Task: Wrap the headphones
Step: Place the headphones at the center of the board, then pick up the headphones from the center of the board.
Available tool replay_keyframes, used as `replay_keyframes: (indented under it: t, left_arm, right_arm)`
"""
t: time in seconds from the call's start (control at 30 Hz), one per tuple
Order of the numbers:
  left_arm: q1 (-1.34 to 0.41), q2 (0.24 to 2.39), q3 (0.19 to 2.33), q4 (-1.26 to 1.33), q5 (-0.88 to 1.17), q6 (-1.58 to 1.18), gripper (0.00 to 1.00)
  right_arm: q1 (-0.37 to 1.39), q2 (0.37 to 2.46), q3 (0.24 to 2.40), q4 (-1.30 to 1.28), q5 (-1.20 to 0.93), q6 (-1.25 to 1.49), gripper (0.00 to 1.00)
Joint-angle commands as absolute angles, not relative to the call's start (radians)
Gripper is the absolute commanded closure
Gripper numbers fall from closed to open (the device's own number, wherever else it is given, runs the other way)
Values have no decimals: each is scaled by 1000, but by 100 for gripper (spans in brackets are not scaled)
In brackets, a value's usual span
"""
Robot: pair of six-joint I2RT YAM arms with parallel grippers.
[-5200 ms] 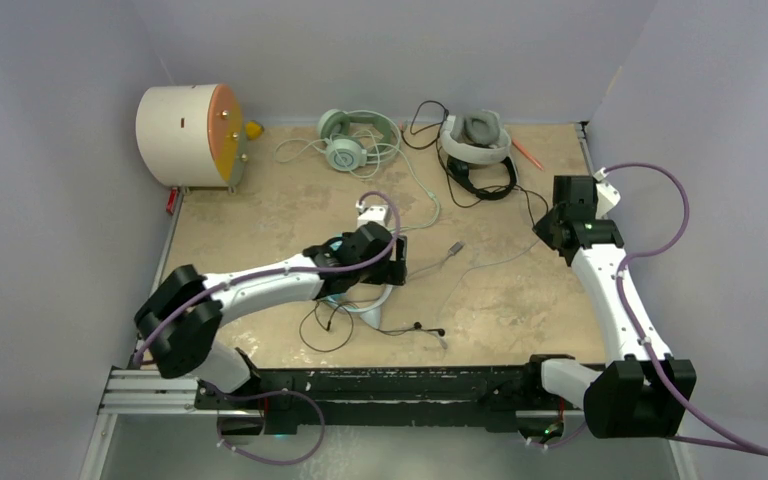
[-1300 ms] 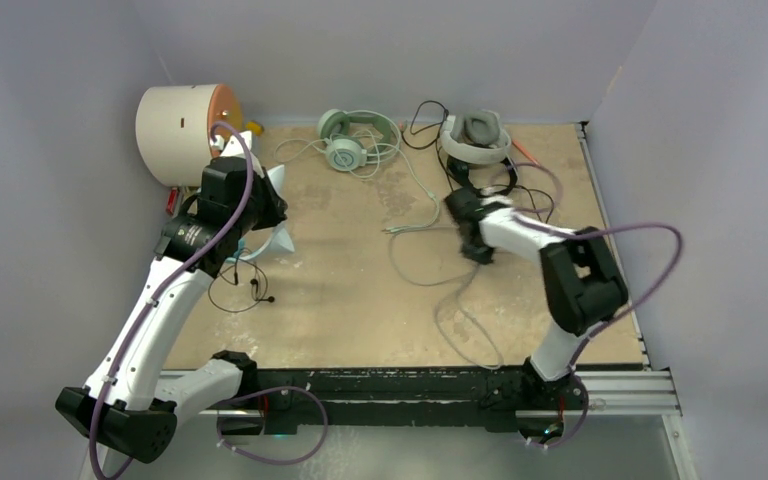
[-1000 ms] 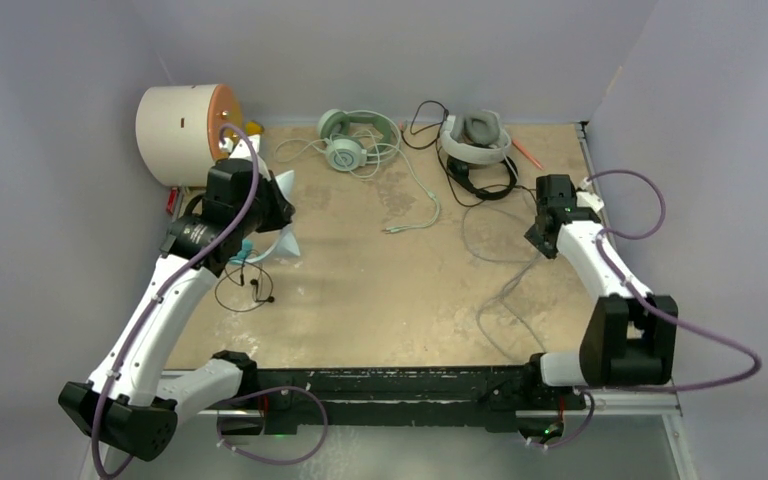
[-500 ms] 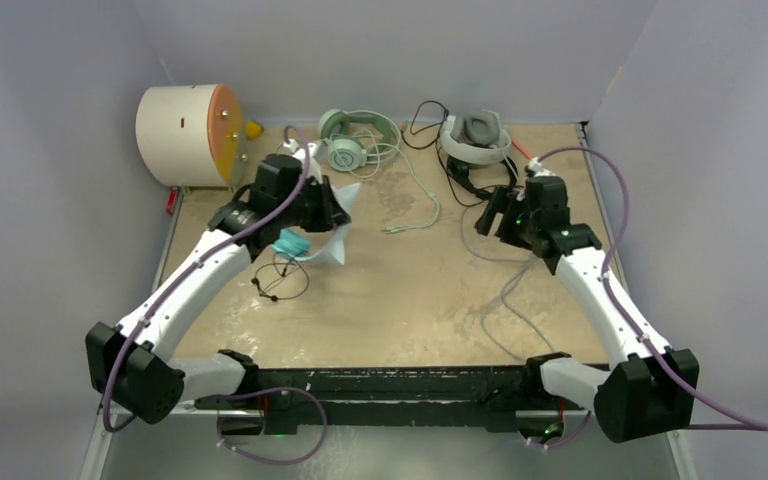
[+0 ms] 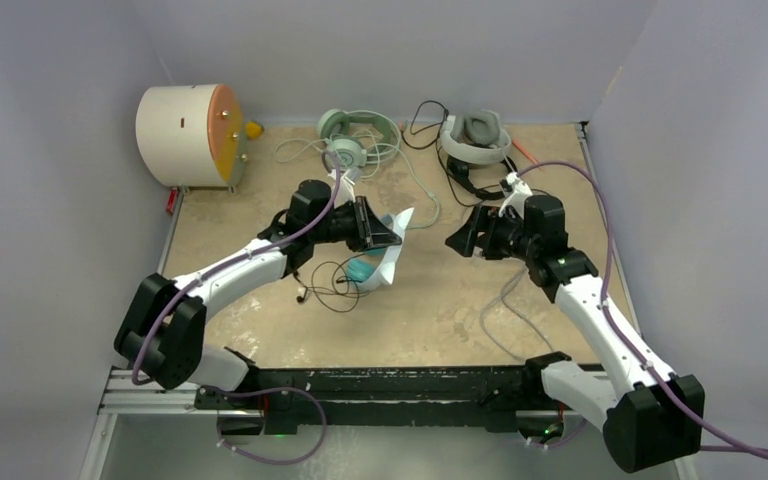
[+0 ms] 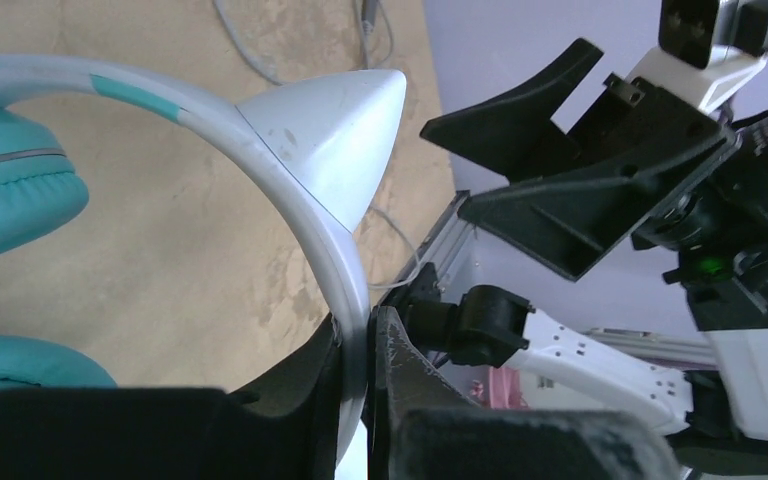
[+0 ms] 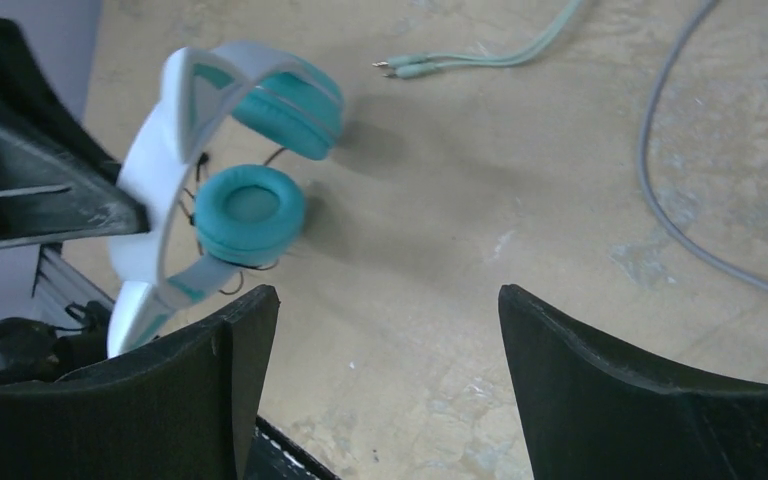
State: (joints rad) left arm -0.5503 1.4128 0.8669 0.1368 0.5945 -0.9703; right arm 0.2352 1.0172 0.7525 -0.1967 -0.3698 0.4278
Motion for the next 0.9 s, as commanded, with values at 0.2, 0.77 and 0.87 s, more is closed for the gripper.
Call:
replay_keyframes:
  t: [0.2,0.77,0.87]
  left_arm:
    - [-541,1450,874,306,667,-924,44]
    - [-551,1178,870,-256,183,-509,23]
    - [-552,1159,842,-250,173,-512,24]
  right_arm:
    - [234,1028,707,-64,-592,481,13]
    - [397,1229,809,-406,80,655,16]
    - [449,1240,792,-447,191,779,17]
